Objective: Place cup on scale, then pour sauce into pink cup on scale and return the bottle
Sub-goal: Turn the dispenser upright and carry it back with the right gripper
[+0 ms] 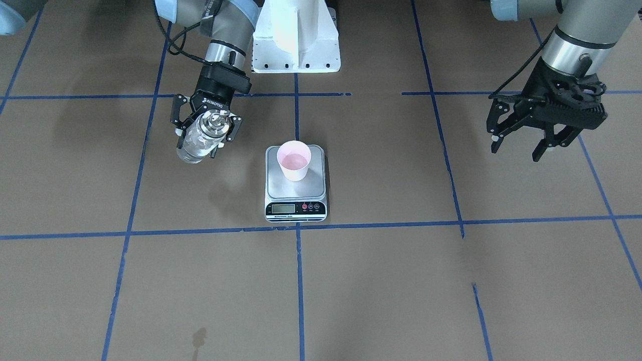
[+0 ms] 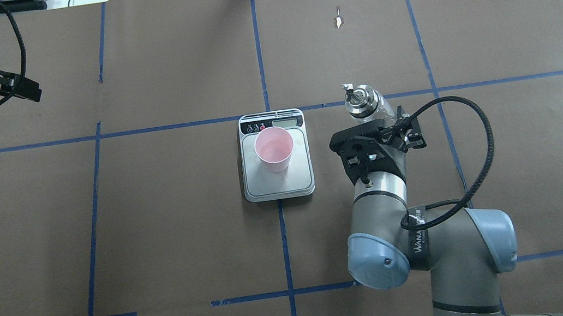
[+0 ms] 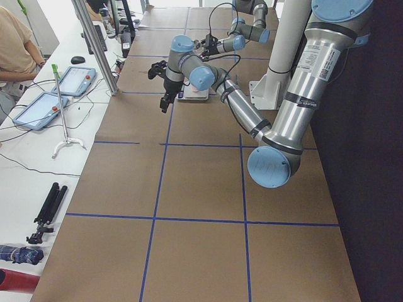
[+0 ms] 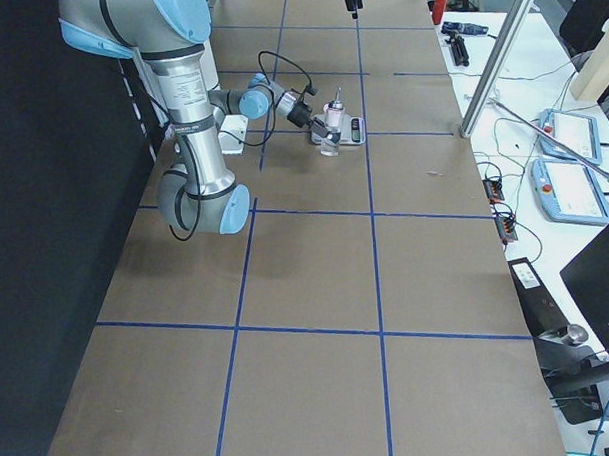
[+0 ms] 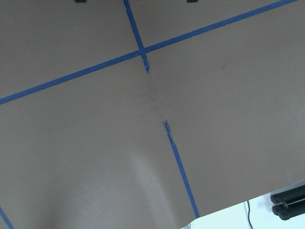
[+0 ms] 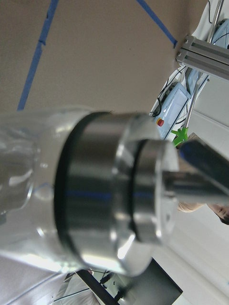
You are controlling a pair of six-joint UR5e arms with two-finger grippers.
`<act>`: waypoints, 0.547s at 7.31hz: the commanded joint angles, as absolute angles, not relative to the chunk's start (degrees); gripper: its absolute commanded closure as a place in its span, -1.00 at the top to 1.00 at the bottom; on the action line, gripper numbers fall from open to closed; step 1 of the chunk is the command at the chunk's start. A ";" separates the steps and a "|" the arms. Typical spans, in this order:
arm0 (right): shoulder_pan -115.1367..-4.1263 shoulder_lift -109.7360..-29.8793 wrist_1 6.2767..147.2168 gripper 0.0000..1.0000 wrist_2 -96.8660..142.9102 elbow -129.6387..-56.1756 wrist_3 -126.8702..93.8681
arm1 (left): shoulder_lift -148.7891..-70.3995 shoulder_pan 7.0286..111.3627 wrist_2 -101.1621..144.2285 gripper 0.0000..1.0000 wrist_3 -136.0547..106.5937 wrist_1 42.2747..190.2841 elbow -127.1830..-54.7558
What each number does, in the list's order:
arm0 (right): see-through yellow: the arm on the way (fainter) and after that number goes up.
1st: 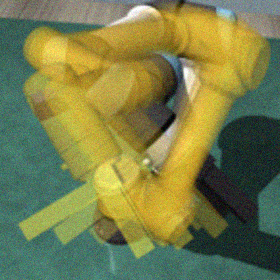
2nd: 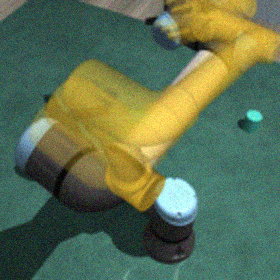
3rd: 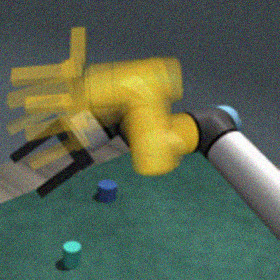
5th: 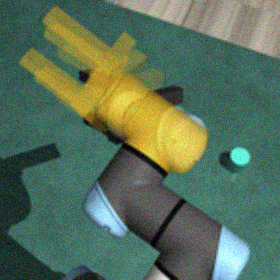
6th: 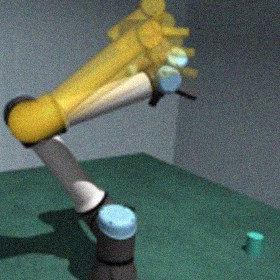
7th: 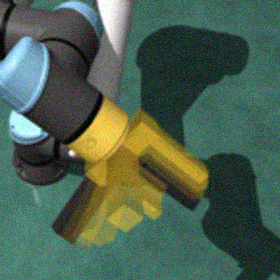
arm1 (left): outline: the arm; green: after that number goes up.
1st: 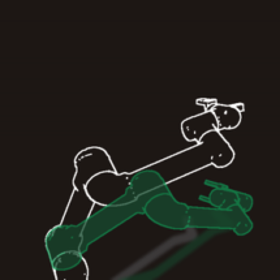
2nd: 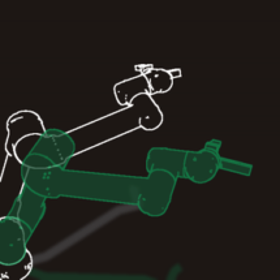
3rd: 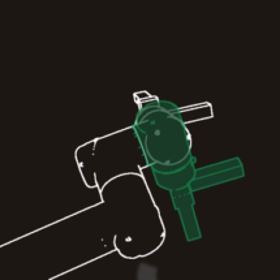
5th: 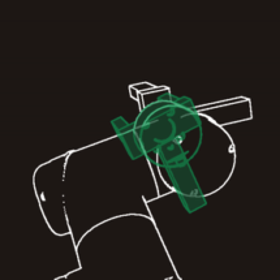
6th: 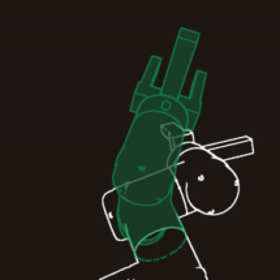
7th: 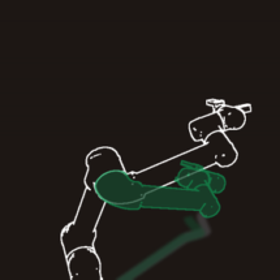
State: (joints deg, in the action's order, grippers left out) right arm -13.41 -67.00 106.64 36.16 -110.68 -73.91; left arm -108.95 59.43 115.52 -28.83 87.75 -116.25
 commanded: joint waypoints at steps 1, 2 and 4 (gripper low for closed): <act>-13.71 -74.94 91.91 -1.00 36.04 -111.71 -75.05 | -108.98 59.50 115.40 0.53 -28.83 87.71 -116.37; -13.97 -79.32 84.62 -1.00 36.04 -112.06 -76.02 | -108.90 59.59 115.23 0.53 -28.83 87.71 -116.37; -15.90 -83.39 77.97 -1.00 37.08 -112.24 -76.46 | -108.98 59.59 114.96 0.53 -28.92 87.71 -116.72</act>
State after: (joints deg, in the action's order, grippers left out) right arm -14.97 -80.48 81.90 36.40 -112.11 -75.93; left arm -108.96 59.57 115.15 -28.88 87.71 -116.53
